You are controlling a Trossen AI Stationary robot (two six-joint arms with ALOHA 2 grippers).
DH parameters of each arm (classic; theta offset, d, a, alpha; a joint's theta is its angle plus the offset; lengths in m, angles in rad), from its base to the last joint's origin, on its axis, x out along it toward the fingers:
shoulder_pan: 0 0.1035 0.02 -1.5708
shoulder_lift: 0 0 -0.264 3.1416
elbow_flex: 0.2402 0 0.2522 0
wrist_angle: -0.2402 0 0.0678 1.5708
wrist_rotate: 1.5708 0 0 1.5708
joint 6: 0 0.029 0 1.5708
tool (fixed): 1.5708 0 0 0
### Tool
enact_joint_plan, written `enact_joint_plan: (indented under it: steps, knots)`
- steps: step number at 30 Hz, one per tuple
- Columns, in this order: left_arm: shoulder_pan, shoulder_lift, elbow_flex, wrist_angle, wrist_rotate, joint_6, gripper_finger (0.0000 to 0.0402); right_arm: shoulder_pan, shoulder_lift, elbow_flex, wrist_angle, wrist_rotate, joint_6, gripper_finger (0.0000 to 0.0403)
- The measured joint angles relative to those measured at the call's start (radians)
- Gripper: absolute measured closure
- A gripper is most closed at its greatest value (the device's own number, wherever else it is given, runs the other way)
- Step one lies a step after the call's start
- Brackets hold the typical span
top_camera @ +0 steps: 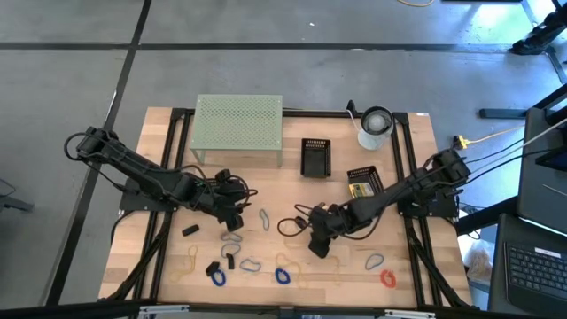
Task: Pick & Place Office Desk Supplies
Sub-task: Put the black rubber band into the top black bin
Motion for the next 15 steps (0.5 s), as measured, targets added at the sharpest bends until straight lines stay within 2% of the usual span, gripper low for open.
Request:
enact_joint_plan:
  steps: [4,11,15]
  knots:
    - [-0.001,0.000,0.000,0.000,0.012,0.000,0.0259,0.019,0.029,0.000,0.001,0.048,0.040,0.0239]
    - [-0.008,0.000,0.000,0.002,0.014,0.010,0.0260,0.043,0.071,0.000,0.063,0.054,0.053,0.0240]
    - [-0.008,0.000,0.000,0.002,0.014,0.010,0.0263,0.046,0.071,0.000,0.060,0.054,0.034,0.0265]
